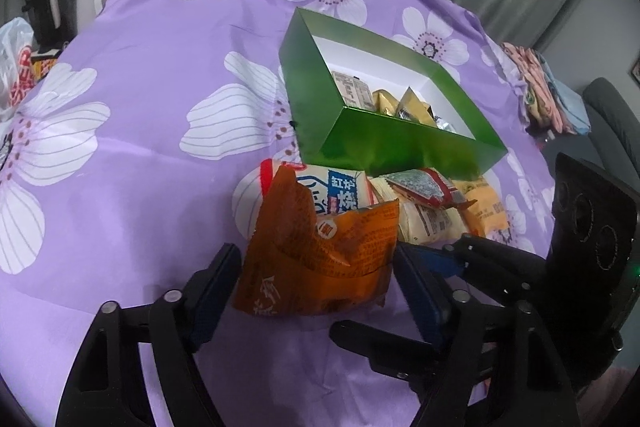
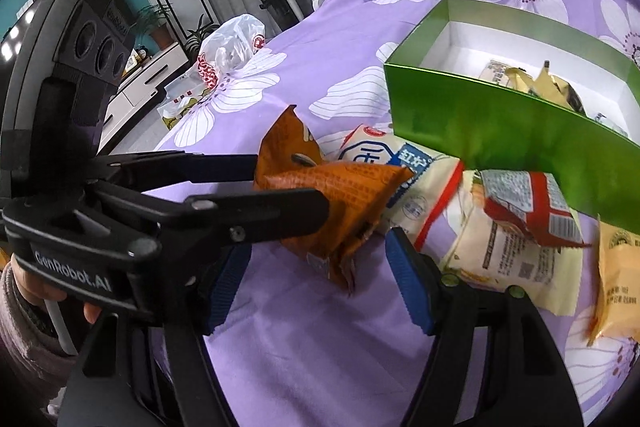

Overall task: Organize snacks
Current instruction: 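Reach the left tool to the orange packet and grasp it, then lift the orange packet with the left tool toward the green box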

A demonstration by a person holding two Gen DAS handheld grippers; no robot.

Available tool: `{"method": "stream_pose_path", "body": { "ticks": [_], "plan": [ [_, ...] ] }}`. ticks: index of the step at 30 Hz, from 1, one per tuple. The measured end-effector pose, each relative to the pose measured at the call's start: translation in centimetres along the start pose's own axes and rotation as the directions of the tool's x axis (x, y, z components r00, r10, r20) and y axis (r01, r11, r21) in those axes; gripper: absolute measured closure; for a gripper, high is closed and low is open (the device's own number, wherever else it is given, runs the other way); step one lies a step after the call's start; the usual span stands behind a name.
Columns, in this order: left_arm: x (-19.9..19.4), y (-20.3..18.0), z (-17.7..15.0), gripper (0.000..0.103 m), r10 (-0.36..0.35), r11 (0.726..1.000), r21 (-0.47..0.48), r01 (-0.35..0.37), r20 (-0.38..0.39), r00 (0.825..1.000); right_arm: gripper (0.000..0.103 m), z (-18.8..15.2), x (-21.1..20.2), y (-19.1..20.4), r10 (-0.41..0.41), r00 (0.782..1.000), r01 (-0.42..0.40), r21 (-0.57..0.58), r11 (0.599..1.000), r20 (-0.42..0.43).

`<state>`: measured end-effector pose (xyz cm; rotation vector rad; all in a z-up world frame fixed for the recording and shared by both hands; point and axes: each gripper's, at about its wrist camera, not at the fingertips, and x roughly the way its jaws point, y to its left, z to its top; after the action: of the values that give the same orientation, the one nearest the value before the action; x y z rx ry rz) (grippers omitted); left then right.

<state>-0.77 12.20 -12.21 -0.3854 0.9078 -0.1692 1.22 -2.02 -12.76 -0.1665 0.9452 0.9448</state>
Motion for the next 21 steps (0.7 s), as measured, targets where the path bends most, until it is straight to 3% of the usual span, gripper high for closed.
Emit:
{"method": "stream_pose_path", "body": {
  "ticks": [10,16,21],
  "plan": [
    [0.5,0.5,-0.1,0.041,-0.064,0.998,-0.024,0.063,-0.016,0.998,0.049,0.4,0.8,-0.3,0.025,1.0,-0.025,0.008,1.0,-0.011],
    [0.3,-0.3,-0.4,0.042,-0.053,0.999,-0.007,0.053,-0.009,0.999,0.06,0.4,0.9,-0.1,0.044,0.999,-0.044,0.002,0.999,-0.003],
    [-0.3,-1.0,-0.7,0.042,-0.041,0.999,-0.003,0.041,0.004,0.999,0.062,0.2,0.4,0.1,0.053,0.999,-0.053,0.0,0.999,0.011]
  ]
}}
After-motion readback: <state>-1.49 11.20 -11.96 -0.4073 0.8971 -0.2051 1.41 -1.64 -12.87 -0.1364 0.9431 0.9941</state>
